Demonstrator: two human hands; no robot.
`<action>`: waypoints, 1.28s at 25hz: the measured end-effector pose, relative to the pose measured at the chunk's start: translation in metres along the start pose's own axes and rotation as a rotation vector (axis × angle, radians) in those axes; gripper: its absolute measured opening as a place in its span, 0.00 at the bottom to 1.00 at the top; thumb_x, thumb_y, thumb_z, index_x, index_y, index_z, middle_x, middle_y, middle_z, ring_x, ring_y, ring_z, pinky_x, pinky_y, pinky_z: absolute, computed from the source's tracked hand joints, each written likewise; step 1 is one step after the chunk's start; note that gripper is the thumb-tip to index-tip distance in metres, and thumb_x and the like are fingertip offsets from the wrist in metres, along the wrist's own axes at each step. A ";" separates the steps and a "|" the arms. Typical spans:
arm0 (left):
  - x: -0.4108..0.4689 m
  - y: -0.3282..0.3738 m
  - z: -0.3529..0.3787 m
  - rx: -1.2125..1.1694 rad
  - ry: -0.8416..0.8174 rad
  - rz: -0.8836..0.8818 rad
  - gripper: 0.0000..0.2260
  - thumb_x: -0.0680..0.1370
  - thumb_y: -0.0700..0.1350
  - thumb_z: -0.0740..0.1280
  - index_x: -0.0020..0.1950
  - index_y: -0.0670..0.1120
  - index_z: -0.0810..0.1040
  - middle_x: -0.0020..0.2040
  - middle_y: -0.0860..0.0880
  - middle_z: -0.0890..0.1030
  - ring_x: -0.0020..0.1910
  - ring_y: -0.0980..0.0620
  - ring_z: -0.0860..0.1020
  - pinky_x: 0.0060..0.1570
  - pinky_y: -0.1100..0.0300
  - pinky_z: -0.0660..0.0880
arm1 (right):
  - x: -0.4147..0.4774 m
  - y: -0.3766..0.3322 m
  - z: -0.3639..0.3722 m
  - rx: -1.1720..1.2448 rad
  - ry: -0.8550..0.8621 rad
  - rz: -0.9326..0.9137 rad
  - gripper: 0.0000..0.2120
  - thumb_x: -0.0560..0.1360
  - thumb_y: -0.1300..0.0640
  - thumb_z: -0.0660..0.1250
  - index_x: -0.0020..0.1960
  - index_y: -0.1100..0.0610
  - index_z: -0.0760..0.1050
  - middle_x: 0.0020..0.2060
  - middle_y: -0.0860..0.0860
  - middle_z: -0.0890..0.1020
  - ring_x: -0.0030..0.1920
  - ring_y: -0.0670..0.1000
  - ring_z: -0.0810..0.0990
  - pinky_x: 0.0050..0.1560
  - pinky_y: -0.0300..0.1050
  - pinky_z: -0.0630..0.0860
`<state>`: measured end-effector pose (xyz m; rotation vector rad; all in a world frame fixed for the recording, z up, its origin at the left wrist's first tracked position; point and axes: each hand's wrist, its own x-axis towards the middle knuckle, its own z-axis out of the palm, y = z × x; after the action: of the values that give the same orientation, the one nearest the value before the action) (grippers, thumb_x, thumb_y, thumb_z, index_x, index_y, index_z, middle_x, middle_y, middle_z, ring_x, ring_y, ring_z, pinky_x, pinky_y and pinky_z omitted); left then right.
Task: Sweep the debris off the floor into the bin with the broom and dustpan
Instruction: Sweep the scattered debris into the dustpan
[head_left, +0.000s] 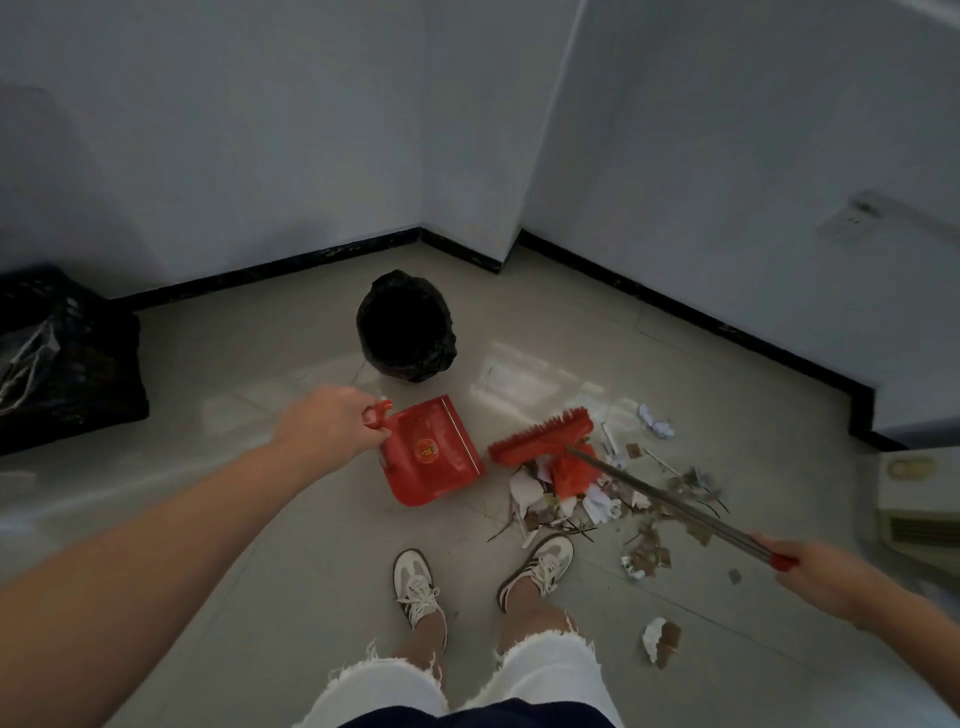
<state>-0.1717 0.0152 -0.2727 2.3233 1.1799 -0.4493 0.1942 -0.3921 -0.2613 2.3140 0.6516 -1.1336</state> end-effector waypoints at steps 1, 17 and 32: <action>0.005 0.015 0.000 0.014 -0.008 0.028 0.11 0.73 0.58 0.69 0.42 0.51 0.80 0.39 0.52 0.77 0.45 0.48 0.79 0.43 0.56 0.74 | -0.004 0.008 0.001 0.061 0.023 0.024 0.24 0.78 0.55 0.61 0.72 0.42 0.67 0.39 0.46 0.81 0.36 0.45 0.78 0.35 0.37 0.69; 0.131 0.271 0.030 0.231 0.032 0.239 0.16 0.75 0.60 0.68 0.61 0.57 0.82 0.51 0.52 0.84 0.54 0.48 0.80 0.47 0.53 0.79 | 0.184 0.142 -0.024 1.091 0.055 0.470 0.07 0.77 0.64 0.56 0.46 0.64 0.73 0.25 0.58 0.72 0.20 0.50 0.66 0.25 0.35 0.64; 0.202 0.367 0.033 0.395 -0.062 0.299 0.14 0.75 0.59 0.66 0.54 0.53 0.83 0.52 0.50 0.82 0.55 0.45 0.79 0.50 0.52 0.77 | 0.133 0.177 0.010 0.951 -0.431 0.293 0.16 0.76 0.63 0.57 0.63 0.59 0.68 0.25 0.54 0.69 0.20 0.49 0.66 0.23 0.38 0.66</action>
<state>0.2414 -0.0565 -0.2981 2.7405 0.7447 -0.6864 0.3669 -0.5080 -0.3382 2.5694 -0.4954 -1.9837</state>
